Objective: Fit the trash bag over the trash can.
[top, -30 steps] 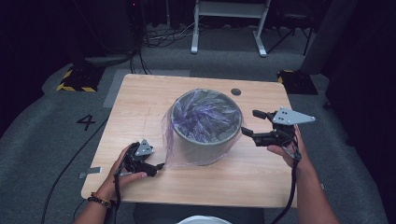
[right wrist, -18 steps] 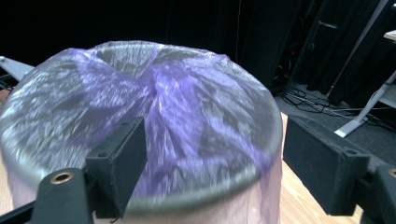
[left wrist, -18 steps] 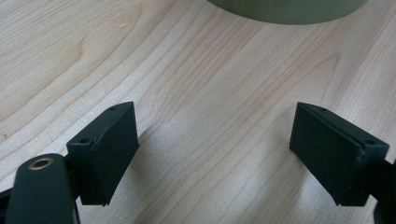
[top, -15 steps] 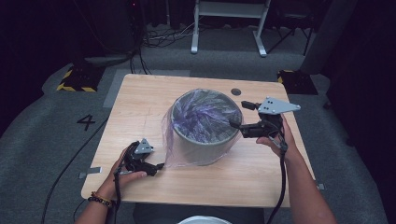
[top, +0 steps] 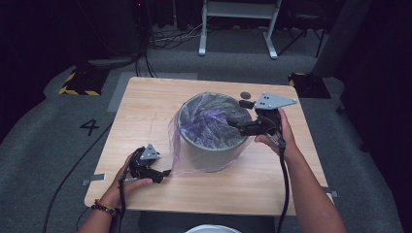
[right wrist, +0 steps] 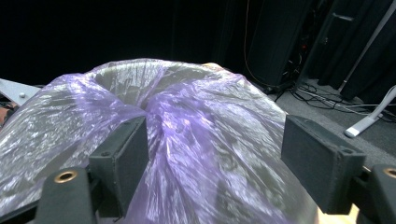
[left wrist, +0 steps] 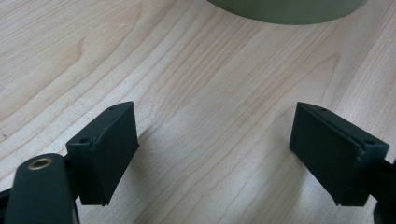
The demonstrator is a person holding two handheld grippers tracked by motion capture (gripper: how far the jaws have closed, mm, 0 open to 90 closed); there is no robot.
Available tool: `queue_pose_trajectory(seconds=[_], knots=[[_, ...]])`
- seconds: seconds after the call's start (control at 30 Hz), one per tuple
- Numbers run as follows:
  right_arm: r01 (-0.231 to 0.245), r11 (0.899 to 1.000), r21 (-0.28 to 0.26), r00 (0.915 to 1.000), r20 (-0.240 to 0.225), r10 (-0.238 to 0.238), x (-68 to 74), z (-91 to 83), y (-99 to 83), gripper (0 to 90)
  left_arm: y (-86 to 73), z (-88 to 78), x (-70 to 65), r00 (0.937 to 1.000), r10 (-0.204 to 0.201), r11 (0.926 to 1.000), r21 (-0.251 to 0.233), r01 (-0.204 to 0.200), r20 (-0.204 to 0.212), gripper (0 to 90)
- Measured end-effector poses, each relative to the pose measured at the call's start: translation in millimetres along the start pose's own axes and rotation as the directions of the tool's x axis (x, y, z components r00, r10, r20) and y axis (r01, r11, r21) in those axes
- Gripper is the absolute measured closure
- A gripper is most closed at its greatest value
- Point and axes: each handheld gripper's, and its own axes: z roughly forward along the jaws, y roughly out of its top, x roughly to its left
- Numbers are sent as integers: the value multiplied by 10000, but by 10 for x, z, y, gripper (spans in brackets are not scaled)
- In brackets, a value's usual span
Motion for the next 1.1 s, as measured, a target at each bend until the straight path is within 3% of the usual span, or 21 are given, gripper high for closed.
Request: queue_pose_trajectory(seconds=[0.33,0.53,0.73,0.83,1.1], knots=[[233,9968,759,9994,-277,-212,70,197,124,297,1,2,2,10000,15,10000,-6,-14,30,149],[568,9845,1662,9972,-580,-477,149,360,131,366,0,1,2,10000,3,10000,1,-3,32,149],[834,9454,3151,9941,-918,-571,177,496,108,366,0,3,0,10000,-25,10000,-19,25,34,149],[943,9144,3937,9937,-927,-626,183,555,87,366,0,3,1,10000,-14,10000,-26,14,33,149],[1208,8608,4943,9915,-1025,-803,206,619,115,335,0,3,0,10000,-23,10000,-16,23,34,149]])
